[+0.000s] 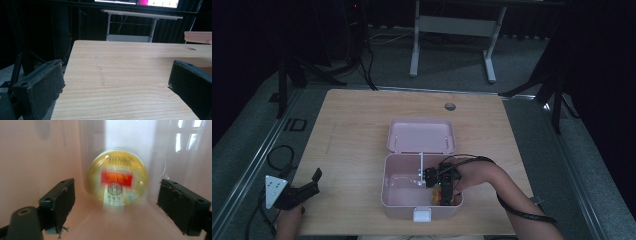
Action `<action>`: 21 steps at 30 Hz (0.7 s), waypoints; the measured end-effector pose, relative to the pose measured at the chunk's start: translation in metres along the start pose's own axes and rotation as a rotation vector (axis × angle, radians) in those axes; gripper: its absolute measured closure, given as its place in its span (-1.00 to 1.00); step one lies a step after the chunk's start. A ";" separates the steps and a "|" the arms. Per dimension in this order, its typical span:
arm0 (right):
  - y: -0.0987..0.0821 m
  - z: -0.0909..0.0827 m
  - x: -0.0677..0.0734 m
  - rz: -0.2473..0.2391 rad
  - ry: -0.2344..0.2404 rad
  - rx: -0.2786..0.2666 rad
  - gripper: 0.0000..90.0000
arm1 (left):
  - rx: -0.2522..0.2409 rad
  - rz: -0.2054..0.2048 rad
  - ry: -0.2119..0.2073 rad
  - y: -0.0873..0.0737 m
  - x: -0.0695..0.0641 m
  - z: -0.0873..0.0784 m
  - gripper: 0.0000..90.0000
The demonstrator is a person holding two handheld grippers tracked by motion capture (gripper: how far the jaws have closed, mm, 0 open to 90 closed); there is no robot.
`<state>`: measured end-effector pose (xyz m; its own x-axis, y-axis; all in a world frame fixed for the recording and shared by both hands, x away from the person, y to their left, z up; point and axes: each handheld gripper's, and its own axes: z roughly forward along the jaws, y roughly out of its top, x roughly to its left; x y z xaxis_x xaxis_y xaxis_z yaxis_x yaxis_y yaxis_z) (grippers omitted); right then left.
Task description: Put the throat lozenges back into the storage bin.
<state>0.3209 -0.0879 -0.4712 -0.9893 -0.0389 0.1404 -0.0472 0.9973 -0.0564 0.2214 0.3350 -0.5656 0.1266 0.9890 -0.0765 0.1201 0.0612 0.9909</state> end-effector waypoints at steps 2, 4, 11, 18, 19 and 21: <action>0.000 -0.001 0.000 -0.001 -0.002 -0.003 -0.69 | -0.001 0.000 -0.001 0.000 0.000 0.000 -0.99; -0.001 -0.004 0.000 -0.004 -0.009 -0.019 -0.71 | -0.001 0.000 -0.001 0.000 0.000 0.000 -0.99; -0.013 -0.037 0.004 0.003 -0.069 -0.148 -0.74 | -0.002 0.001 -0.001 0.000 0.000 0.000 -0.99; -0.049 -0.083 0.010 0.057 -0.180 -0.371 -0.74 | -0.002 0.002 -0.001 0.000 0.000 0.000 -0.99; -0.055 -0.088 0.010 0.066 -0.192 -0.398 -0.74 | -0.002 0.002 -0.001 0.000 0.000 0.000 -0.99; -0.068 -0.095 0.011 0.080 -0.229 -0.444 -0.74 | -0.003 0.001 0.000 0.000 0.000 0.000 -0.99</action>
<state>0.3262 -0.1499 -0.3715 -0.9946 0.0754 -0.0710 0.0435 0.9260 0.3751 0.2211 0.3346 -0.5657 0.1263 0.9892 -0.0750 0.1169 0.0602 0.9913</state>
